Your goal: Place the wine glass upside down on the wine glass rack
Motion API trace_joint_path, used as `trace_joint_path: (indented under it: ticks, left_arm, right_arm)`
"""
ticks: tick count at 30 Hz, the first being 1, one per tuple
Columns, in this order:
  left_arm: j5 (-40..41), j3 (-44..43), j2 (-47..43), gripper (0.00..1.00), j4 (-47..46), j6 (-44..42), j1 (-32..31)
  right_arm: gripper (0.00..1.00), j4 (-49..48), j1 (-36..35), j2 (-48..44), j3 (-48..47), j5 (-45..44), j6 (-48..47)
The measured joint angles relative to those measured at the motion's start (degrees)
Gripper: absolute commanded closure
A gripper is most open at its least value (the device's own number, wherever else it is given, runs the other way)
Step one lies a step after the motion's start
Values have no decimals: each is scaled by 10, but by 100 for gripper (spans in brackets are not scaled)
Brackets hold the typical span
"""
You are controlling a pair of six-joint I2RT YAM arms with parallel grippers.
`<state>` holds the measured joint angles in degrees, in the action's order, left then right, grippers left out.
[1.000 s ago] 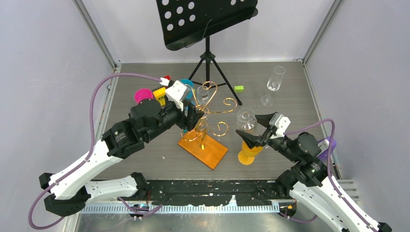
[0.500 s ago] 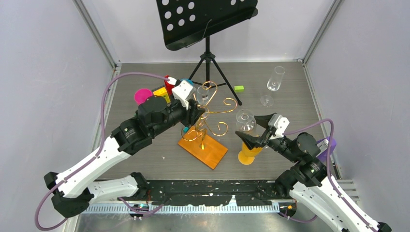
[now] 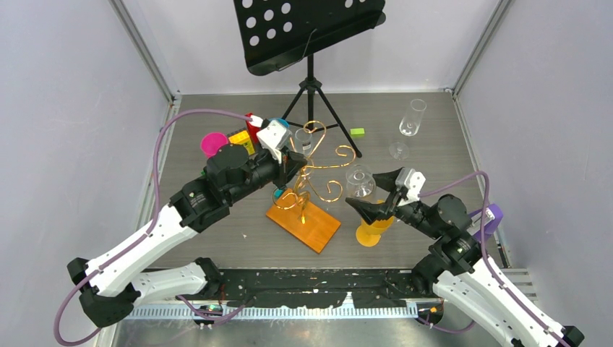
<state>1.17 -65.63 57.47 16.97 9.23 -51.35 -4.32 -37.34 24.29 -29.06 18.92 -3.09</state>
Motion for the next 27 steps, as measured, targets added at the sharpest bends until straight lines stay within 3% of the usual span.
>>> trace_joint_path:
  ticks: [27]
  left_arm:
    - [0, 5, 1, 100, -12, 15, 0]
  right_arm:
    - [95, -173, -7, 139, 7, 87, 92]
